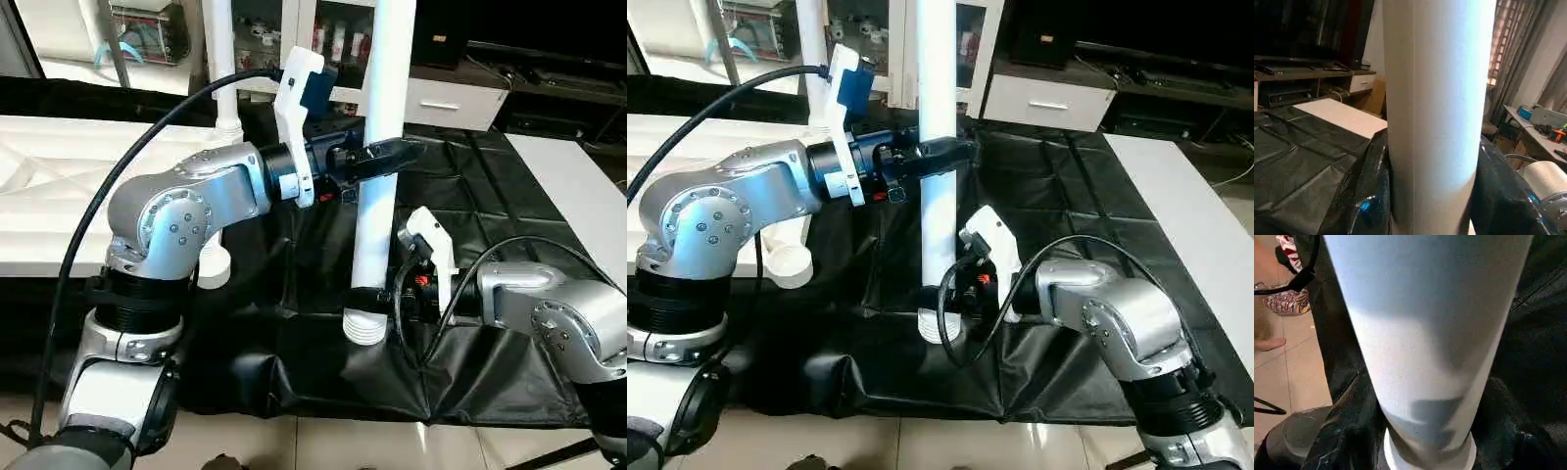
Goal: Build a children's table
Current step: Pick table leg
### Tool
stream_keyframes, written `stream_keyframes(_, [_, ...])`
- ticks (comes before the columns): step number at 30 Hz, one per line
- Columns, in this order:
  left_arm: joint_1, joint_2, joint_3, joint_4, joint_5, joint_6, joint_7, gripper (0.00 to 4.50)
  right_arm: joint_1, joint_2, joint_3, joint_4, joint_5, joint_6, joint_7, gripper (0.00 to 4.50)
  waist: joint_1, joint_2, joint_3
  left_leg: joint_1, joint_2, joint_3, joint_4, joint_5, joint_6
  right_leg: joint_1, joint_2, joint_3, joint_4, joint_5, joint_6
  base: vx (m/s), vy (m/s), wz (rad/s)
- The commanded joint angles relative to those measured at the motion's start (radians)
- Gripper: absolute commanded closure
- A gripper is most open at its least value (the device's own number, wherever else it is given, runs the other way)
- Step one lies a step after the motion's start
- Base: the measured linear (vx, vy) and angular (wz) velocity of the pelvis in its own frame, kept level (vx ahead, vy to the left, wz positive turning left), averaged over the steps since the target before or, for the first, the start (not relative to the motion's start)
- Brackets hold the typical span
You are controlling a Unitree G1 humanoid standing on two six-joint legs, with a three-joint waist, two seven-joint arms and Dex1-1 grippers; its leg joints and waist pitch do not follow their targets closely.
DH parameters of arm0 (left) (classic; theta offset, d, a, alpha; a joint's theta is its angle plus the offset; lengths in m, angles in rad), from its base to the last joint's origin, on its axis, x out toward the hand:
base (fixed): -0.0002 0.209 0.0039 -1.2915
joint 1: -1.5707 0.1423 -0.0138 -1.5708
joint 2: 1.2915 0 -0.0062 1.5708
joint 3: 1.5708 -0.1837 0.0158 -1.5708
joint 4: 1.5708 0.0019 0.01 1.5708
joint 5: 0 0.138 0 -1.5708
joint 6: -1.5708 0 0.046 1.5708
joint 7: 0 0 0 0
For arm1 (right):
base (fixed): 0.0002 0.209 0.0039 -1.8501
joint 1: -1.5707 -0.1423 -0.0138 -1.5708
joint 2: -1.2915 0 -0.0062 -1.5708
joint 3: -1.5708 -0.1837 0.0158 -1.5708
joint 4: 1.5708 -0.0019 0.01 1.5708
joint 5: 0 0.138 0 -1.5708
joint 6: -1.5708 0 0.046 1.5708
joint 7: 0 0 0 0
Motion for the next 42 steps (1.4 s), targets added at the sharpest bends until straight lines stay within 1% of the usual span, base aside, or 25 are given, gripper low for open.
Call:
stream_keyframes(1, [-0.018, -0.006, -0.018, -0.043, -0.012, 0.005, -0.028, 2.78, 0.007, -0.007, -0.006, 0.009, -0.016, -0.006, -0.005, 2.52, 0.004, -0.002, -0.064, 0.003, 0.052, -0.018, -0.079, -0.113, -0.033, 0.051, -0.083, 0.048, -0.078, -0.285, -0.145, 0.0, 0.0, 0.0])
stream_keyframes(7, [-0.02, -0.008, 0.001, -0.038, -0.018, 0.019, -0.005, 2.78, 0.008, -0.002, -0.012, 0.006, -0.024, -0.02, -0.001, 2.52, 0.004, -0.002, -0.064, 0.002, 0.052, -0.018, -0.078, -0.109, -0.031, 0.05, -0.083, 0.048, -0.077, -0.286, -0.146, 0.0, 0.0, 0.0])
stream_keyframes(9, [-0.021, -0.008, 0.019, -0.036, -0.021, 0.033, 0.017, 2.22, 0.007, 0.002, -0.02, 0.008, -0.024, -0.026, -0.006, 2.53, 0.004, -0.004, -0.064, 0.002, 0.052, -0.018, -0.078, -0.11, -0.032, 0.051, -0.083, 0.048, -0.077, -0.289, -0.145, 0.0, 0.0, 0.0])
stream_keyframes(11, [-0.013, 0.015, 0.017, -0.037, -0.011, 0.046, 0.015, 2.06, 0.0, 0.02, -0.049, 0.02, -0.021, -0.048, -0.022, 2.54, 0.005, -0.004, -0.064, 0.002, 0.051, -0.018, -0.078, -0.108, -0.03, 0.05, -0.084, 0.048, -0.077, -0.294, -0.144, 0.0, 0.0, 0.0])
stream_keyframes(12, [0.0, 0.028, 0.031, -0.044, -0.022, 0.058, 0.014, 2.04, -0.018, 0.06, -0.113, 0.041, 0.005, -0.067, -0.059, 2.54, 0.004, -0.001, -0.065, 0.002, 0.051, -0.019, -0.079, -0.107, -0.034, 0.049, -0.085, 0.048, -0.077, -0.29, -0.145, 0.0, 0.0, 0.0])
stream_keyframes(14, [0.008, 0.035, 0.044, -0.05, -0.039, 0.072, 0.01, 1.75, -0.034, 0.078, -0.153, 0.053, 0.023, -0.074, -0.077, 2.55, 0.003, -0.001, -0.066, 0.004, 0.05, -0.018, -0.078, -0.109, -0.038, 0.046, -0.084, 0.046, -0.074, -0.286, -0.154, 0.0, 0.0, 0.0])
stream_keyframes(16, [0.01, 0.038, 0.046, -0.051, -0.042, 0.075, 0.007, 1.61, -0.038, 0.08, -0.159, 0.055, 0.026, -0.076, -0.079, 2.56, 0.005, -0.001, -0.067, 0.003, 0.05, -0.017, -0.078, -0.099, -0.039, 0.047, -0.081, 0.046, -0.072, -0.267, -0.157, 0.0, 0.0, 0.0])
stream_keyframes(17, [0.017, 0.04, 0.055, -0.049, -0.047, 0.083, 0.012, 1.55, -0.048, 0.089, -0.185, 0.061, 0.037, -0.08, -0.09, 2.57, 0.006, 0.008, -0.067, 0.005, 0.05, -0.016, -0.078, -0.083, -0.038, 0.046, -0.078, 0.046, -0.067, -0.217, -0.169, 0.0, 0.0, 0.0])
stream_keyframes(21, [0.025, 0.039, 0.058, -0.051, -0.05, 0.093, 0.013, 1.3, -0.055, 0.101, -0.209, 0.062, 0.044, -0.086, -0.102, 2.58, 0.01, 0.004, -0.069, 0.003, 0.049, -0.015, -0.077, -0.073, -0.034, 0.052, -0.079, 0.045, -0.065, -0.181, -0.178, 0.0, 0.0, 0.0])
stream_keyframes(22, [0.029, 0.041, 0.056, -0.056, -0.047, 0.088, 0.01, 1.17, -0.056, 0.104, -0.215, 0.063, 0.042, -0.09, -0.109, 2.58, 0.011, 0.011, -0.069, 0.002, 0.049, -0.016, -0.078, -0.074, -0.035, 0.052, -0.08, 0.046, -0.065, -0.175, -0.182, 0.0, 0.0, 0.0])
stream_keyframes(25, [0.037, 0.049, 0.049, -0.068, -0.032, 0.069, 0.003, 0.9, -0.059, 0.108, -0.226, 0.067, 0.036, -0.099, -0.121, 2.59, 0.011, 0.008, -0.067, 0.003, 0.05, -0.016, -0.08, -0.091, -0.04, 0.052, -0.081, 0.046, -0.067, -0.194, -0.18, 0.0, 0.0, 0.0])
stream_keyframes(26, [0.077, 0.063, 0.052, -0.087, 0.057, -0.021, 0.058, 0.81, -0.054, 0.108, -0.24, 0.094, -0.046, -0.153, -0.206, 2.59, 0.011, 0.018, -0.066, 0.003, 0.051, -0.018, -0.082, -0.103, -0.049, 0.051, -0.081, 0.046, -0.069, -0.21, -0.17, 0.0, 0.0, 0.0])
stream_keyframes(28, [0.077, 0.063, 0.052, -0.087, 0.057, -0.021, 0.058, 0.81, -0.054, 0.108, -0.24, 0.094, -0.046, -0.153, -0.206, 2.59, 0.008, 0.013, -0.066, 0.004, 0.049, -0.016, -0.082, -0.109, -0.057, 0.051, -0.078, 0.046, -0.072, -0.218, -0.158, 0.0, 0.0, 0.0])
stream_keyframes(29, [0.159, 0.086, 0.046, -0.125, 0.19, -0.122, 0.162, 0.81, -0.028, 0.104, -0.241, 0.119, -0.155, -0.213, -0.317, 2.59, 0.01, 0.017, -0.067, 0.003, 0.054, -0.02, -0.084, -0.105, -0.062, 0.051, -0.081, 0.046, -0.073, -0.218, -0.152, 0.0, 0.0, 0.0])
stream_keyframes(30, [0.163, 0.087, 0.046, -0.127, 0.197, -0.127, 0.167, 0.81, -0.027, 0.104, -0.241, 0.12, -0.16, -0.216, -0.323, 2.59, 0.005, 0.014, -0.065, 0.002, 0.05, -0.017, -0.085, -0.124, -0.074, 0.052, -0.078, 0.046, -0.076, -0.253, -0.126, 0.0, 0.0, 0.0])
stream_keyframes(31, [0.218, 0.089, 0.058, -0.146, 0.261, -0.162, 0.245, 0.81, -0.003, 0.115, -0.247, 0.114, -0.195, -0.247, -0.367, 2.59, 0.005, 0.014, -0.065, 0.002, 0.05, -0.017, -0.085, -0.124, -0.074, 0.052, -0.078, 0.046, -0.076, -0.253, -0.126, 0.0, 0.0, 0.0])
stream_keyframes(33, [0.218, 0.089, 0.058, -0.147, 0.262, -0.162, 0.245, 0.81, -0.003, 0.116, -0.247, 0.114, -0.195, -0.248, -0.367, 2.59, 0.002, 0.018, -0.069, 0.005, 0.049, -0.019, -0.084, -0.127, -0.07, 0.051, -0.075, 0.045, -0.074, -0.24, -0.113, 0.0, 0.0, 0.0])
stream_keyframes(34, [0.375, 0.101, 0.054, -0.184, 0.414, -0.283, 0.368, 0.81, 0.058, 0.146, -0.239, 0.066, -0.282, -0.344, -0.455, 2.59, 0.002, 0.023, -0.071, 0.003, 0.052, -0.022, -0.085, -0.113, -0.063, 0.049, -0.074, 0.044, -0.071, -0.2, -0.12, 0.0, 0.0, 0.0])
stream_keyframes(35, [0.434, 0.108, 0.048, -0.193, 0.464, -0.331, 0.397, 0.81, 0.08, 0.153, -0.228, 0.046, -0.318, -0.384, -0.481, 2.59, 0.0, 0.021, -0.069, -0.004, 0.059, -0.024, -0.087, -0.107, -0.06, 0.051, -0.079, 0.044, -0.072, -0.176, -0.121, 0.0, 0.0, 0.0])
stream_keyframes(36, [0.496, 0.119, 0.028, -0.195, 0.518, -0.384, 0.423, 0.81, 0.108, 0.175, -0.224, 0.02, -0.337, -0.405, -0.514, 2.59, -0.005, 0.014, -0.068, -0.01, 0.054, -0.023, -0.089, -0.105, -0.056, 0.057, -0.076, 0.043, -0.071, -0.176, -0.105, 0.0, 0.0, 0.0])
stream_keyframes(37, [0.498, 0.119, 0.027, -0.195, 0.519, -0.385, 0.424, 0.81, 0.109, 0.175, -0.224, 0.019, -0.338, -0.406, -0.515, 2.59, -0.003, 0.018, -0.07, -0.01, 0.05, -0.019, -0.086, -0.101, -0.042, 0.056, -0.079, 0.047, -0.075, -0.183, -0.097, 0.0, 0.0, 0.0])
stream_keyframes(39, [0.565, 0.113, 0.013, -0.186, 0.57, -0.452, 0.457, 0.81, 0.148, 0.218, -0.227, -0.011, -0.332, -0.419, -0.546, 2.59, 0.004, 0.019, -0.075, -0.007, 0.037, -0.005, -0.073, -0.092, 0.035, 0.058, -0.106, 0.071, -0.083, -0.212, -0.127, 0.0, 0.0, 0.0])
stream_keyframes(40, [0.577, 0.108, 0.013, -0.182, 0.578, -0.467, 0.463, 0.81, 0.156, 0.229, -0.228, -0.016, -0.328, -0.421, -0.551, 2.59, 0.016, 0.012, -0.07, -0.017, 0.035, -0.006, -0.062, -0.09, 0.084, 0.066, -0.136, 0.089, -0.099, -0.233, -0.151, 0.0, 0.0, 0.0])
stream_keyframes(41, [0.577, 0.108, 0.013, -0.182, 0.578, -0.467, 0.463, 0.81, 0.156, 0.229, -0.228, -0.016, -0.328, -0.421, -0.551, 2.59, 0.021, 0.011, -0.068, -0.023, 0.035, -0.011, -0.048, -0.094, 0.102, 0.072, -0.163, 0.104, -0.112, -0.265, -0.16, 0.0, 0.0, 0.0])
stream_keyframes(42, [0.592, 0.1, 0.015, -0.176, 0.588, -0.486, 0.475, 0.81, 0.168, 0.246, -0.23, -0.023, -0.313, -0.421, -0.549, 2.59, 0.041, 0.011, -0.067, -0.031, 0.045, -0.034, -0.005, -0.096, 0.121, 0.084, -0.23, 0.142, -0.138, -0.361, -0.178, 0.0, 0.0, 0.0])
